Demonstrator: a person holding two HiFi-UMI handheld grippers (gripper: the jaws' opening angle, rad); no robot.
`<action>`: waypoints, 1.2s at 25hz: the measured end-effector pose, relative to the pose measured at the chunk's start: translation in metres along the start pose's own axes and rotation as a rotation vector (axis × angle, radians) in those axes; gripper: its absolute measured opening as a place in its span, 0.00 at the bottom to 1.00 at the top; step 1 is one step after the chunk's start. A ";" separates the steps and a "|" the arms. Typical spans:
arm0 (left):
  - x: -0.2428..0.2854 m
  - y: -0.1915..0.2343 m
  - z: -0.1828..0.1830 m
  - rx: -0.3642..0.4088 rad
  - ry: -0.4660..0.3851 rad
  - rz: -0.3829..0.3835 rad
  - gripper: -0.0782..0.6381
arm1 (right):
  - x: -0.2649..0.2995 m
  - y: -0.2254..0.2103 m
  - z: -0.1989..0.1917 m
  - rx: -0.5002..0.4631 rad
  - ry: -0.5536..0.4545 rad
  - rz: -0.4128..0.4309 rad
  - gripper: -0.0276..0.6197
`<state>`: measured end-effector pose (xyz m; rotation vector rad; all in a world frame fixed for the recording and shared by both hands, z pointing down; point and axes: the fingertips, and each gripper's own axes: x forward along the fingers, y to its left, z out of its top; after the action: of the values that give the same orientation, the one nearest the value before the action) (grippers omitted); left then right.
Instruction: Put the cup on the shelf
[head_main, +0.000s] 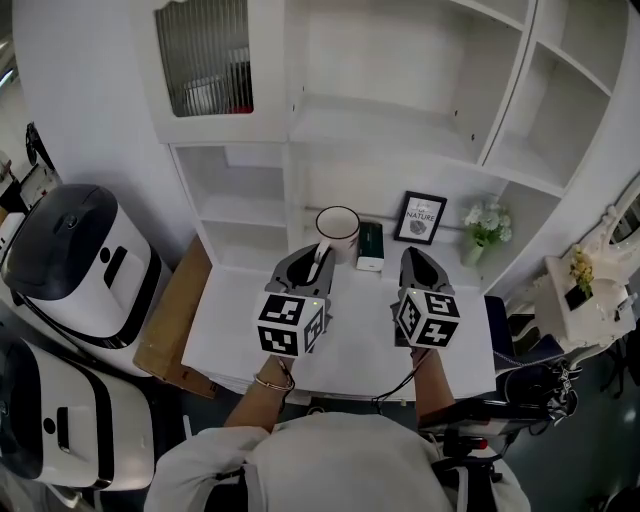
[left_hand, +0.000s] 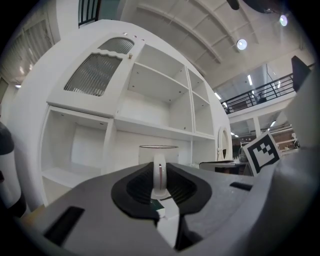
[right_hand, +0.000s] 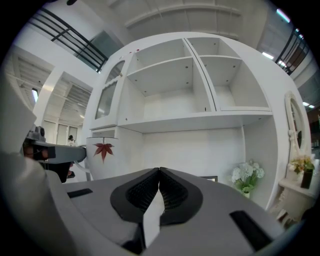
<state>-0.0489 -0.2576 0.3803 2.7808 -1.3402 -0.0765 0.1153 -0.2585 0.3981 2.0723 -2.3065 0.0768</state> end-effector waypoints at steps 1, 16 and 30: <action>0.005 0.003 -0.001 -0.001 0.003 -0.005 0.20 | 0.005 -0.001 -0.001 0.000 0.002 -0.005 0.08; 0.062 0.010 -0.026 -0.020 0.060 -0.046 0.20 | 0.053 -0.038 -0.019 0.037 0.033 -0.046 0.08; 0.088 0.003 -0.011 0.026 0.074 -0.026 0.20 | 0.092 -0.055 -0.001 0.092 -0.005 0.014 0.08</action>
<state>0.0049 -0.3282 0.3896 2.7924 -1.2981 0.0431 0.1605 -0.3555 0.4054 2.0999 -2.3641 0.1814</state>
